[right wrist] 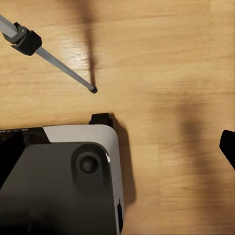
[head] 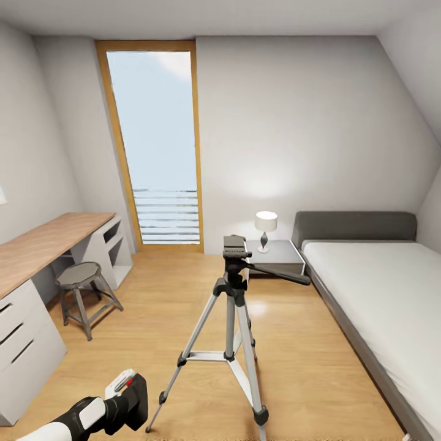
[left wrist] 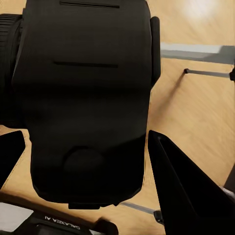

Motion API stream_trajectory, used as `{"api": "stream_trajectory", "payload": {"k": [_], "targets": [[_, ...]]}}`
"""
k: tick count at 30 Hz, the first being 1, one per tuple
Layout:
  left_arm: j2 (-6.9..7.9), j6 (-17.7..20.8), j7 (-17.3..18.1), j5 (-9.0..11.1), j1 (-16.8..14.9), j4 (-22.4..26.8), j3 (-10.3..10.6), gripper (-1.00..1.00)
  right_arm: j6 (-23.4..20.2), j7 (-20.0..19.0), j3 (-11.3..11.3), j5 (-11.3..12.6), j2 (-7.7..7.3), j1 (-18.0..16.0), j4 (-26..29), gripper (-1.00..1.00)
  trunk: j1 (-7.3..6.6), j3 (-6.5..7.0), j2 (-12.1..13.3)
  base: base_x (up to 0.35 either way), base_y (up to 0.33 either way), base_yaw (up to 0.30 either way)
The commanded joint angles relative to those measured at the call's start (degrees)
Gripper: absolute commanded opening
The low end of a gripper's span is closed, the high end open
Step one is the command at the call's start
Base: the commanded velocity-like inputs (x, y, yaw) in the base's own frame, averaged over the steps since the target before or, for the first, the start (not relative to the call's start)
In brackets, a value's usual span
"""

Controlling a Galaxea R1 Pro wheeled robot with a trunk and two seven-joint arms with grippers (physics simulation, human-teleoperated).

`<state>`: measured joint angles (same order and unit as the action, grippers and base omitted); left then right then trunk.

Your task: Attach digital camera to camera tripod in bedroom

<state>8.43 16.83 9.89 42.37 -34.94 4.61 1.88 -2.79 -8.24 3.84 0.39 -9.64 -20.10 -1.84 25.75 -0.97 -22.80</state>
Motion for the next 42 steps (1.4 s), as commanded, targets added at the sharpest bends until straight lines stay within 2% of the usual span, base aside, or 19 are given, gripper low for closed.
{"api": "stream_trajectory", "payload": {"k": [1, 8, 42], "targets": [[0.02, 0.25, 0.13, 0.12, -0.04, 0.02, 0.14, -1.00, -0.08, -0.20, 0.38, 0.05, -0.02, -0.06, -0.10, 1.00, 0.03, -0.20, -0.12, 0.000, 0.000, 0.000], [0.01, 0.22, 0.13, -0.40, -0.04, -0.04, 0.14, -1.00, -0.03, -0.20, 0.38, 0.05, -0.03, -0.06, -0.10, 1.00, 0.03, -0.84, -0.12, 0.000, 0.000, 0.000], [0.10, 0.22, 0.06, -0.53, -0.04, -0.82, 0.14, -1.00, -0.02, -0.13, 0.38, 0.05, -0.03, -0.07, -0.10, 1.00, 0.03, -3.95, -0.12, 0.000, 0.000, 0.000]]}}
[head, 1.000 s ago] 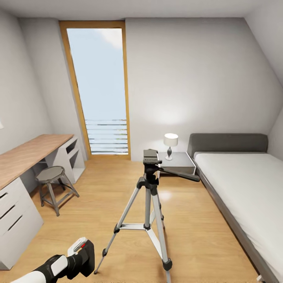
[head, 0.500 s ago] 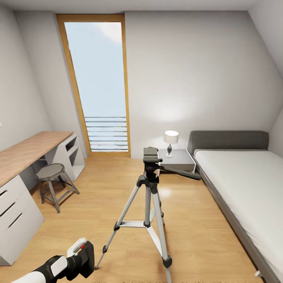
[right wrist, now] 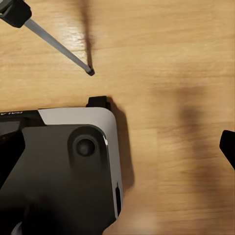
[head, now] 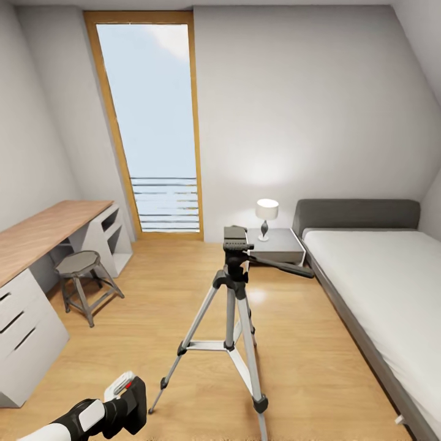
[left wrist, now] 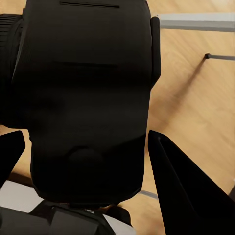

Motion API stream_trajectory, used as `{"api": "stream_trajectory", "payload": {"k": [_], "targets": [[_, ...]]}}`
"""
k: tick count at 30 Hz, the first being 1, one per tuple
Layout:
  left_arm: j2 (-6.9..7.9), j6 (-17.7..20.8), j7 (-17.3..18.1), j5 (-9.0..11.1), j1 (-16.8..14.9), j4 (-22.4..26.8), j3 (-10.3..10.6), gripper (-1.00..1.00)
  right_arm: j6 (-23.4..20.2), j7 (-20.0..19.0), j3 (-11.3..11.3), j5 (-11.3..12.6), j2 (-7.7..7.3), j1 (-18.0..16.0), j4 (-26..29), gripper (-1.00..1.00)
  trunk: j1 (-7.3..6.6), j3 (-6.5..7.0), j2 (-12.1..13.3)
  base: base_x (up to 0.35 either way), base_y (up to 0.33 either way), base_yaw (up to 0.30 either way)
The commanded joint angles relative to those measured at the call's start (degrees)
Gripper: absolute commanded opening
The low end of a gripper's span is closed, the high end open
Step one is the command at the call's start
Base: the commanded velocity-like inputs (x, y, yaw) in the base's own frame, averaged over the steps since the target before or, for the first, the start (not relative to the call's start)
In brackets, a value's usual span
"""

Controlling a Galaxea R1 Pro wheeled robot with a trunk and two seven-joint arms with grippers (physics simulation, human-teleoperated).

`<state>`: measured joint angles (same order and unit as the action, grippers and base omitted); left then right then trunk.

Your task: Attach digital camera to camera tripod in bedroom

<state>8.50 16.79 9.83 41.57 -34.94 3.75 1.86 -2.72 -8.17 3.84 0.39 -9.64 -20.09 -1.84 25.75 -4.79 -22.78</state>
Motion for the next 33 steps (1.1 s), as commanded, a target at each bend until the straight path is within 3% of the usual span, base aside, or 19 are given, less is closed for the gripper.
{"api": "stream_trajectory", "payload": {"k": [1, 33], "targets": [[0.02, 0.26, 0.12, 0.26, -0.05, 0.03, 0.16, -1.00, -0.09, -0.20, 0.38, 0.05, -0.02, -0.10, -0.10, 1.00, 0.03, -0.22, -0.13, 0.000, 0.000, 0.000], [0.11, 0.26, 0.12, 0.26, -0.05, 0.03, 0.16, -1.00, -0.09, -0.18, 0.38, 0.05, -0.03, -0.10, -0.10, 1.00, 0.03, -3.15, -0.13, 0.000, 0.000, 0.000]]}}
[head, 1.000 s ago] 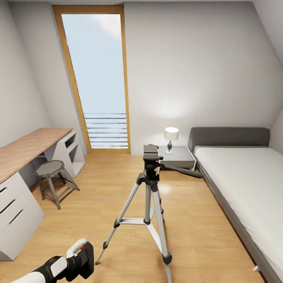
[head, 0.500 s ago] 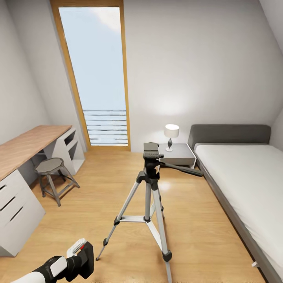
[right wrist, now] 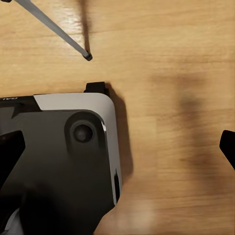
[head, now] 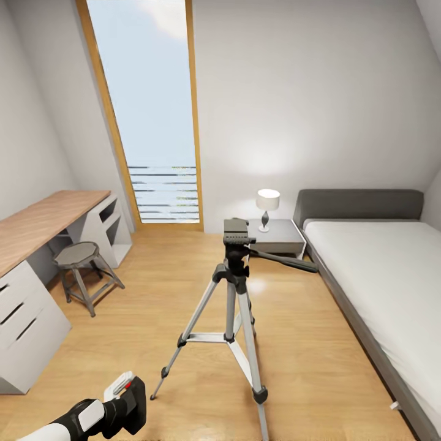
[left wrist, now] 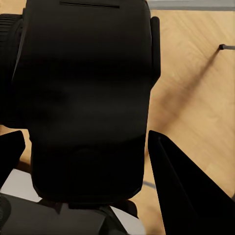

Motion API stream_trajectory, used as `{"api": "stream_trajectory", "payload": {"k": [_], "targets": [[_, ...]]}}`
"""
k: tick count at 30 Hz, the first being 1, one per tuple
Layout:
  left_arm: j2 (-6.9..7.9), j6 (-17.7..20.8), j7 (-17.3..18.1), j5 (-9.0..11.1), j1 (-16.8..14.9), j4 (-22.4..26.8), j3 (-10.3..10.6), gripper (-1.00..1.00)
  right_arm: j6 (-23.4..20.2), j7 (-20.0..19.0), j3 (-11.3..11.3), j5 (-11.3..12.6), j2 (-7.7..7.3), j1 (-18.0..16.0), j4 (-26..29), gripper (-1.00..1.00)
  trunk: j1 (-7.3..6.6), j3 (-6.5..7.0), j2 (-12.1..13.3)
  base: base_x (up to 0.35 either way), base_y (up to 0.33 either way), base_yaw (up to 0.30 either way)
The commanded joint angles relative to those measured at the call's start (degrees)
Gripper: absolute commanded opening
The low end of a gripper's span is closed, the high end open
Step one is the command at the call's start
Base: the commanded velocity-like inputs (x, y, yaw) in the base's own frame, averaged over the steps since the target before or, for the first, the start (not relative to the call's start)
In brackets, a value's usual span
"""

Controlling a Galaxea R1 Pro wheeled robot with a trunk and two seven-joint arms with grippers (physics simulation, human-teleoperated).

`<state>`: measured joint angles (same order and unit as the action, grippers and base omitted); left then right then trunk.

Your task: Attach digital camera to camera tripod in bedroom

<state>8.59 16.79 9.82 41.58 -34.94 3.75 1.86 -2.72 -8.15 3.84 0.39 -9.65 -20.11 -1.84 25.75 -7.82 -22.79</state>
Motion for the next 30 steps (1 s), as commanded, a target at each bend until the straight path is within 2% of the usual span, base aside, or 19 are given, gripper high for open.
{"api": "stream_trajectory", "payload": {"k": [1, 17, 30], "targets": [[0.02, 0.26, 0.13, 0.26, -0.04, 0.03, 0.16, -1.00, -0.09, -0.20, 0.38, 0.05, -0.02, -0.09, -0.10, 1.00, 0.03, -0.21, -0.13, 0.000, 0.000, 0.000], [-0.03, 0.26, 0.13, 0.20, -0.05, 0.03, 0.16, -1.00, -0.09, -0.29, 0.38, 0.05, -0.02, -0.09, -0.10, 1.00, 0.03, -1.66, -0.13, 0.000, 0.000, 0.000], [-0.06, 0.26, 0.15, 0.20, -0.05, 0.03, 0.16, -1.00, -0.12, -0.42, 0.38, 0.00, -0.11, -0.07, -0.10, 1.00, 0.03, -1.81, -0.13, 0.000, 0.000, 0.000]]}}
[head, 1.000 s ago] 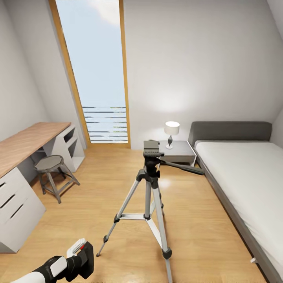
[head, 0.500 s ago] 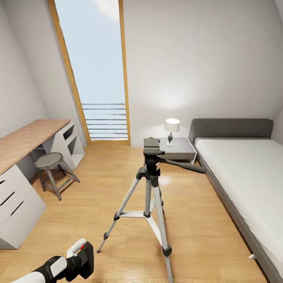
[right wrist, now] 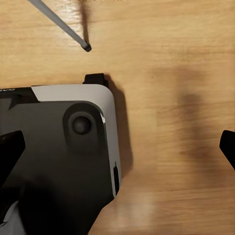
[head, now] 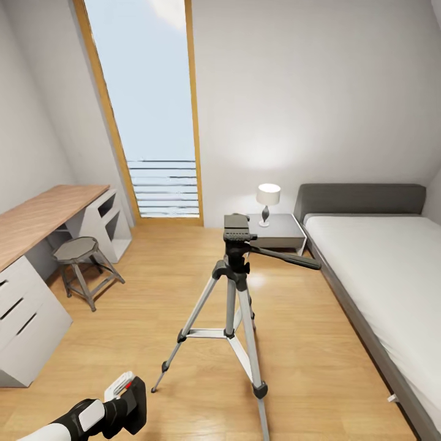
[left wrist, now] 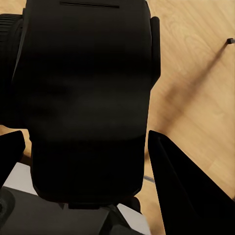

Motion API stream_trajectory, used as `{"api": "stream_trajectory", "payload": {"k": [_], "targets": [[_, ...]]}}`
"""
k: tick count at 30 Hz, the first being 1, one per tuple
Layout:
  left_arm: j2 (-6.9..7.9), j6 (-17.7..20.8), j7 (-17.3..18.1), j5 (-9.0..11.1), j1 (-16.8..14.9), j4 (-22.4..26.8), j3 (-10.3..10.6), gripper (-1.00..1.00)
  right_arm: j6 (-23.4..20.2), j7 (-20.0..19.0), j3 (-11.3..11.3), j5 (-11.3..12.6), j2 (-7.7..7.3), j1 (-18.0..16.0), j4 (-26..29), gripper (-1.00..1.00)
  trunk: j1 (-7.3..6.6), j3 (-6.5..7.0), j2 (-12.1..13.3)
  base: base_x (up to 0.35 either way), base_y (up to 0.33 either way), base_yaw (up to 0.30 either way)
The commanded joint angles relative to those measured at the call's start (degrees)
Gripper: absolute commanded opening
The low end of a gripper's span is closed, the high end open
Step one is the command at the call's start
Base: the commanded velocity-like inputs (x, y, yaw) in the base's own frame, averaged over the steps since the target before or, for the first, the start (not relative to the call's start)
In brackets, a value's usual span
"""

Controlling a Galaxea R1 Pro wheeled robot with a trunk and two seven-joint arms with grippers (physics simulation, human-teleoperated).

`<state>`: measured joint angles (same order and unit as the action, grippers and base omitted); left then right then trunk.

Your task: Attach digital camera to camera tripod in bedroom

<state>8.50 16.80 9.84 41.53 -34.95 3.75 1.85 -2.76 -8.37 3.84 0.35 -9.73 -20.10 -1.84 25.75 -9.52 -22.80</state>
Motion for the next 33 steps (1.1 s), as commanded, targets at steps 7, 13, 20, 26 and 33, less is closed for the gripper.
{"api": "stream_trajectory", "payload": {"k": [7, 13, 20, 26, 33], "targets": [[0.03, 0.25, 0.16, 0.23, -0.03, 0.03, 0.18, -1.00, -0.13, -0.44, 0.38, 0.09, 0.10, -0.08, -0.10, 1.00, 0.03, -0.11, -0.12, 0.000, 0.000, 0.000], [0.09, 0.25, 0.18, 0.12, -0.03, 0.03, 0.18, -1.00, -0.19, -0.67, 0.38, 0.09, 0.06, -0.07, -0.10, 1.00, 0.03, -0.11, -0.12, 0.000, 0.000, 0.000], [0.03, 0.25, 0.25, -0.04, -0.03, 0.17, 0.18, -1.00, -0.42, -0.26, 0.35, 0.09, 0.16, -0.09, -0.10, 1.00, 0.03, -0.11, -0.12, 0.000, 0.000, 0.000], [0.07, 0.25, 0.19, 0.00, -0.03, 0.10, 0.18, -1.00, -0.13, 0.38, 0.36, -0.01, 0.04, -0.09, -0.08, 1.00, 0.03, -0.11, -0.12, 0.000, 0.000, 0.000], [0.13, 0.25, 0.18, 0.04, -0.03, 0.10, 0.18, -1.00, -1.76, -0.10, 0.35, -0.59, -0.06, -0.02, 9.51, 1.00, 0.03, -0.11, -0.12, 0.000, 0.000, 0.000]]}}
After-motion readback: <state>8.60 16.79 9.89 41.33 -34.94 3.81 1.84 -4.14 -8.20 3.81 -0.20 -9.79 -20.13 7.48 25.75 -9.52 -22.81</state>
